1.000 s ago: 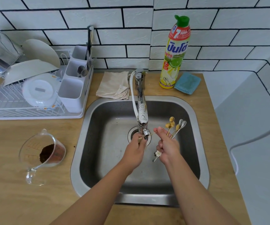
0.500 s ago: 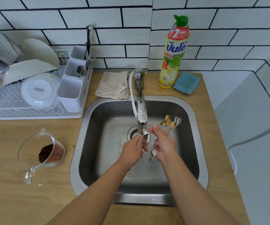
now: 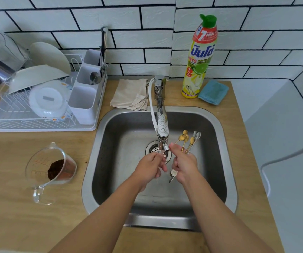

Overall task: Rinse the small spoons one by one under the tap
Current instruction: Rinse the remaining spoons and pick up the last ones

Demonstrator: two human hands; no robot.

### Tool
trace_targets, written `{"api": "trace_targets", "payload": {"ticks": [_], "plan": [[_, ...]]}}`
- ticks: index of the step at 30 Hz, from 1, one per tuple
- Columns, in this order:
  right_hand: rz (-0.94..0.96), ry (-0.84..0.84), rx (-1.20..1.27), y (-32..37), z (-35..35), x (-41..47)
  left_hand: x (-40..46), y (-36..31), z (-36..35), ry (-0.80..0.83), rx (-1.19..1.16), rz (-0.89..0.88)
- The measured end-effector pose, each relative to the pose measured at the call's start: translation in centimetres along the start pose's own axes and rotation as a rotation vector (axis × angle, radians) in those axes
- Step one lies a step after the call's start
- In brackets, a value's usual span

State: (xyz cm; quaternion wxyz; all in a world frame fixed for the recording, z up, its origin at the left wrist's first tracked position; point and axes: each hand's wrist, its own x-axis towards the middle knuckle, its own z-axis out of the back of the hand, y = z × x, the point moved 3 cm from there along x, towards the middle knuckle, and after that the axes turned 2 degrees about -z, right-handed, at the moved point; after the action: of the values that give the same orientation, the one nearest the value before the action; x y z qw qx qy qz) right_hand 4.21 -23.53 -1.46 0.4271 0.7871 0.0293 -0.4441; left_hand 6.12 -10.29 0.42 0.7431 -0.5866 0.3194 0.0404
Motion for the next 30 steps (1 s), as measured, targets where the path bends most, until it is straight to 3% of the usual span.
{"api": "trace_targets", "payload": {"ticks": [5, 10, 15, 20, 26, 30], "plan": [[-0.062, 0.147, -0.113, -1.4, -1.1, -1.3, -1.3, 0.0, 0.7, -0.007, -0.053, -0.001], [-0.041, 0.088, 0.114, 0.2, -1.6, -0.2, -3.2, 0.6, 1.2, -0.022, -0.129, 0.024], [-0.088, 0.194, -0.119, -3.4, -1.7, -1.0, -3.2, 0.0, 0.8, -0.06, -0.158, 0.044], [-0.05, 0.135, 0.161, -1.2, -1.2, 0.4, -3.6, 0.3, 0.4, -0.016, -0.179, 0.098], [-0.095, 0.237, -0.146, -3.8, -1.1, -1.6, -3.4, 0.6, 0.2, 0.032, -0.645, 0.413], [-0.071, 0.157, 0.002, -2.0, -1.1, -0.3, -3.8, 0.8, 0.3, 0.15, -0.79, 0.492]]}}
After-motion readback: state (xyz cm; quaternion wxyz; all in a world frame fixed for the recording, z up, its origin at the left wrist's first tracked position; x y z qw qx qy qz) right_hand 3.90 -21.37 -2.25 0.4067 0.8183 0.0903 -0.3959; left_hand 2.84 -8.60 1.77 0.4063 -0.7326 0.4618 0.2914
